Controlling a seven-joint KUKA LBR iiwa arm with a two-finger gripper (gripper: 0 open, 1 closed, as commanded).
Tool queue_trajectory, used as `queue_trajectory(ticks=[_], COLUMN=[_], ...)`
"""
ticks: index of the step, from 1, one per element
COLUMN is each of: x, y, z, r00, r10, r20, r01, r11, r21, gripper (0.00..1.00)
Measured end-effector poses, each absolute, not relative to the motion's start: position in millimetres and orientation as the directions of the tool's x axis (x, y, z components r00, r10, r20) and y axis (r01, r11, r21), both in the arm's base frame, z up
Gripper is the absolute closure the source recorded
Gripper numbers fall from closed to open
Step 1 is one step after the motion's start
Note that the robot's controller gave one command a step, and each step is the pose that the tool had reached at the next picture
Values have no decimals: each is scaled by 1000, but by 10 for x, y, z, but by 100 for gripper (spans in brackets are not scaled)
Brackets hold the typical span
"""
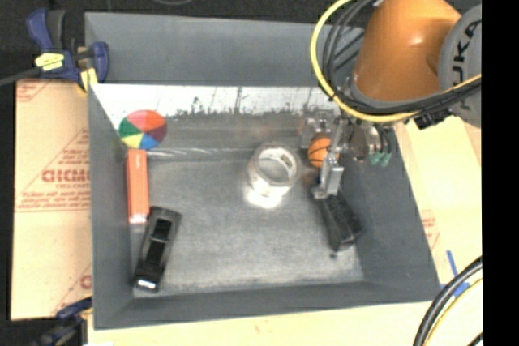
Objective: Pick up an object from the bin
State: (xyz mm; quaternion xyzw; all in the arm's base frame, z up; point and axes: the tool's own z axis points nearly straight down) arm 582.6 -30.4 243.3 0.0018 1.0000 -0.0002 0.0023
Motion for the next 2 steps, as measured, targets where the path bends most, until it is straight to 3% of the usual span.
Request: queue_trajectory(ticks=[1,2], x=[6005,6204], y=[-326,-313], z=[1888,1626], r00=[-996,-920], r10=[-90,-392], r20=[-9,-4], r01=[-90,-392], r11=[996,920], r21=[-2,-2], gripper=[0,0])
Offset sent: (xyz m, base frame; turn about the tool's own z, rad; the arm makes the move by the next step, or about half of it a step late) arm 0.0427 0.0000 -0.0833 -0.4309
